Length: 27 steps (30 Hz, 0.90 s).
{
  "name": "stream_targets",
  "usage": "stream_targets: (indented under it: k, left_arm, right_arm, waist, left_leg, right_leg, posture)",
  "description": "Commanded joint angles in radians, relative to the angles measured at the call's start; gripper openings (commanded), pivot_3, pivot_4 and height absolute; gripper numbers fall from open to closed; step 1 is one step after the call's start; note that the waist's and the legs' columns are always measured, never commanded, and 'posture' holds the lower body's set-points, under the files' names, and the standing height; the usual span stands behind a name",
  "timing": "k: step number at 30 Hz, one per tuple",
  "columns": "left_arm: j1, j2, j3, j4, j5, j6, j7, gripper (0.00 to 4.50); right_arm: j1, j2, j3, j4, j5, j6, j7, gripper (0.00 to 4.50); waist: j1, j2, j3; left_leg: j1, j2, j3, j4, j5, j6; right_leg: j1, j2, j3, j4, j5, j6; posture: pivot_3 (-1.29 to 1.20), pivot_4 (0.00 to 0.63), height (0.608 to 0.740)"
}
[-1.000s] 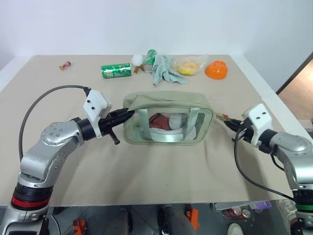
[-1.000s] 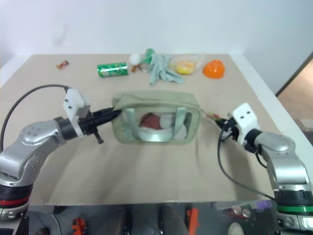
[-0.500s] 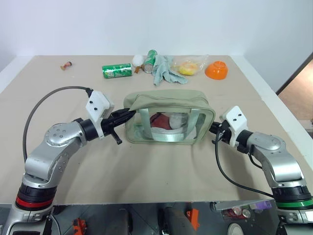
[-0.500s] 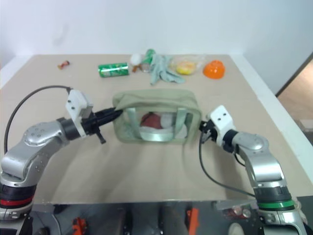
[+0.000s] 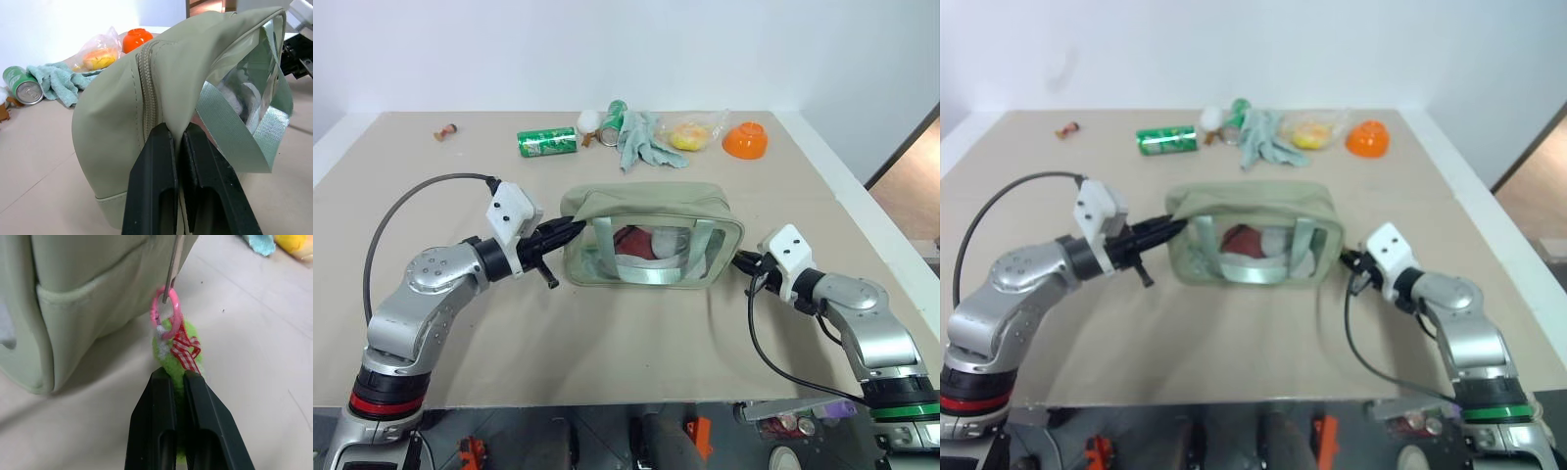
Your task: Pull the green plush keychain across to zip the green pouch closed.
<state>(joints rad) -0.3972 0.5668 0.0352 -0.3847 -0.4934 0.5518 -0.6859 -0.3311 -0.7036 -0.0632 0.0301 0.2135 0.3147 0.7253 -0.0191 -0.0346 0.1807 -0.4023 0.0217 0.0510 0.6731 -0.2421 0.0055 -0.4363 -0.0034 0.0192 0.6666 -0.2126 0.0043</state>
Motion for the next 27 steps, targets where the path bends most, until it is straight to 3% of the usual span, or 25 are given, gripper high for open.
stream_targets:
  k: [1, 11, 12, 18, 24, 27]
  left_arm:
    - [-0.014, 0.007, 0.019, -0.012, -0.028, -0.010, -0.029, 1.15]
    - [-0.033, 0.047, 0.165, -0.016, -0.113, 0.002, -0.031, 4.49]
    - [-0.030, 0.050, 0.185, -0.019, -0.124, 0.009, -0.019, 4.50]
    - [0.114, 0.090, 0.277, -0.055, -0.086, 0.001, 0.031, 4.50]
    - [0.374, 0.102, 0.161, -0.126, 0.113, -0.146, 0.032, 4.50]
    - [0.448, 0.068, 0.109, -0.160, 0.135, -0.151, 0.053, 4.50]
  right_arm:
    - [-0.052, -0.007, -0.083, -0.036, 0.079, 0.026, 0.024, 0.73]
    - [0.002, -0.129, -0.261, -0.094, 0.275, 0.146, 0.178, 4.10]
    - [0.017, -0.140, -0.279, -0.099, 0.286, 0.156, 0.181, 4.42]
    - [0.168, -0.171, -0.394, -0.160, 0.318, 0.180, 0.192, 4.47]
    - [0.390, -0.128, -0.333, -0.337, 0.270, 0.093, 0.218, 4.47]
    - [0.425, -0.086, -0.257, -0.426, 0.264, 0.078, 0.200, 4.47]
  waist:
    - [0.000, 0.000, 0.000]
    - [0.000, 0.000, 0.000]
    - [0.000, 0.000, 0.000]
    - [-0.004, 0.000, 0.000]
    - [-0.001, 0.000, 0.000]
    - [-0.002, 0.000, 0.000]
  left_leg:
    - [0.000, 0.000, 0.000, 0.000, 0.000, 0.000]
    - [-0.001, 0.000, 0.000, 0.000, 0.000, 0.000]
    - [-0.002, 0.000, 0.000, 0.000, 0.000, 0.000]
    - [0.000, 0.001, 0.001, -0.001, 0.000, 0.000]
    - [0.001, 0.002, 0.000, -0.002, 0.000, 0.000]
    - [0.002, 0.003, 0.001, -0.001, 0.000, 0.000]
  right_leg:
    - [0.000, 0.000, 0.000, 0.000, 0.000, 0.000]
    - [-0.001, 0.000, 0.000, -0.001, 0.000, 0.000]
    - [-0.001, 0.000, 0.000, -0.001, 0.000, 0.000]
    - [-0.001, -0.001, 0.001, -0.001, 0.000, 0.000]
    - [-0.001, -0.002, 0.000, -0.001, 0.000, -0.001]
    - [0.000, -0.002, 0.001, -0.001, 0.001, -0.002]
  posture:
    - [0.00, 0.150, 0.740]
    - [0.00, 0.150, 0.740]
    - [0.00, 0.150, 0.740]
    - [0.00, 0.150, 0.740]
    - [0.00, 0.150, 0.740]
    - [0.00, 0.150, 0.740]
